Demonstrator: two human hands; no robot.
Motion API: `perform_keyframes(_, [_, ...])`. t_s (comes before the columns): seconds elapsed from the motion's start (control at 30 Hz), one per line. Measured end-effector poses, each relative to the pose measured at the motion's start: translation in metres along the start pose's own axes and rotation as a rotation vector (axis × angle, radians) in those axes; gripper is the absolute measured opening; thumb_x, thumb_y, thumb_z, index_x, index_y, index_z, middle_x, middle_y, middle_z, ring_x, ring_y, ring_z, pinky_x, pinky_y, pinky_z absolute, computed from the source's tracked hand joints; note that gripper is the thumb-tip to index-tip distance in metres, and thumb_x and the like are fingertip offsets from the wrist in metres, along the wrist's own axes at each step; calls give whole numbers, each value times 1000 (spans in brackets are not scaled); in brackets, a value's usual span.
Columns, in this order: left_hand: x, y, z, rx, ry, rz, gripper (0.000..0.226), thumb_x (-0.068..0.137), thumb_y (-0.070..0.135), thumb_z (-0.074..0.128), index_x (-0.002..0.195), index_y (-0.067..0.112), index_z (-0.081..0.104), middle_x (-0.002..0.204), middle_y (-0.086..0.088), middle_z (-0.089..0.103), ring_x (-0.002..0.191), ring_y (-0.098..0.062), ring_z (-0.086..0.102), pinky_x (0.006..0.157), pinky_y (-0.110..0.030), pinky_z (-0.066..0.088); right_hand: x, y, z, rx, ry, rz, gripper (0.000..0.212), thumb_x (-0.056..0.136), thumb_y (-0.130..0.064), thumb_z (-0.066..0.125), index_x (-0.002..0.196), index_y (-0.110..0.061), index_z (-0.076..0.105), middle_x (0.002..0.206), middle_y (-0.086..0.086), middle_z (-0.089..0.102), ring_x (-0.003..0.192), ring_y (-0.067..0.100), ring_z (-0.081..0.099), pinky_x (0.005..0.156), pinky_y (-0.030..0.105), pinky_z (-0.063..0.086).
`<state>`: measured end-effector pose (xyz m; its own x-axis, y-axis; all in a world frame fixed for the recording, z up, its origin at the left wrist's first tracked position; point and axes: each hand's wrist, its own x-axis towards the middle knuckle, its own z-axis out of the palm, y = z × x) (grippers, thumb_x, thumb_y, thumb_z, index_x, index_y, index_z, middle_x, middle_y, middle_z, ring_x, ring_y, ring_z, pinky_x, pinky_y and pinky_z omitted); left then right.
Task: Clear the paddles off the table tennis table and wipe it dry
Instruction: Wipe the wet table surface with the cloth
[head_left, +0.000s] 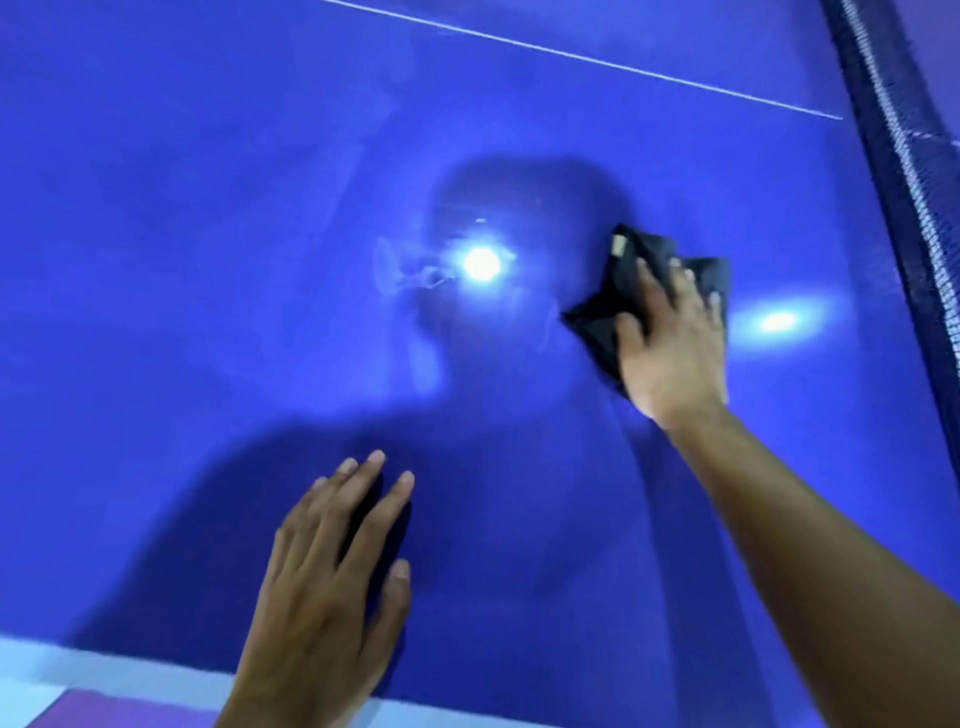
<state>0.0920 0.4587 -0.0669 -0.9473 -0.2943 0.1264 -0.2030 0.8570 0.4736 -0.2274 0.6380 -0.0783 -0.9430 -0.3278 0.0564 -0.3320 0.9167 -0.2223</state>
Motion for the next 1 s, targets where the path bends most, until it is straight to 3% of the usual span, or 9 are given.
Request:
perform_keyframes(0.13, [-20,-18,-8,-69,-5,-31,51,92,28,47,138,12,59,152,-6,47,142,-30,43,113,-42,34,-31,-108,22,28,-62,-177,64,100,-38,43,161,-28,26,170,7,19,157,20,11,128,41,1])
perform_keyframes(0.3, [-23,-25,-3,-48,-25,-15,52,93,30,46,140,10,57,152,-10,46,145,-29,38,117,-43,30,-66,-215,45,84,-145,-435,64,99,-40,40,161,-30,27,170,5,18,158,18,9,127,41,-1])
perform_keyframes(0.57, [-26,-21,-5,38,-35,-57,50,94,27,42,138,8,59,150,-11,48,143,-31,41,117,-41,31,-69,-228,50,131,-214,-504,61,101,-40,36,161,-35,25,171,-2,13,157,12,4,127,40,-4])
perform_keyframes(0.7, [-22,1,2,94,-9,-80,53,94,30,40,137,6,59,151,-12,47,139,-35,45,112,-45,34,-63,-176,41,166,-164,-405,61,101,-42,37,160,-36,26,171,-3,14,157,11,5,127,39,-5])
perform_keyframes(0.87, [-20,52,31,101,45,9,54,93,30,42,138,7,58,152,-10,47,139,-35,47,109,-48,37,-73,-32,5,108,-89,-173,62,101,-43,36,161,-36,22,171,-2,15,157,12,6,128,39,-2])
perform_keyframes(1.0, [-17,98,59,111,13,-32,58,92,32,38,142,10,55,153,-11,46,141,-37,44,112,-51,33,-89,80,-29,62,-18,62,61,101,-41,44,160,-35,29,169,2,20,156,16,14,128,39,2])
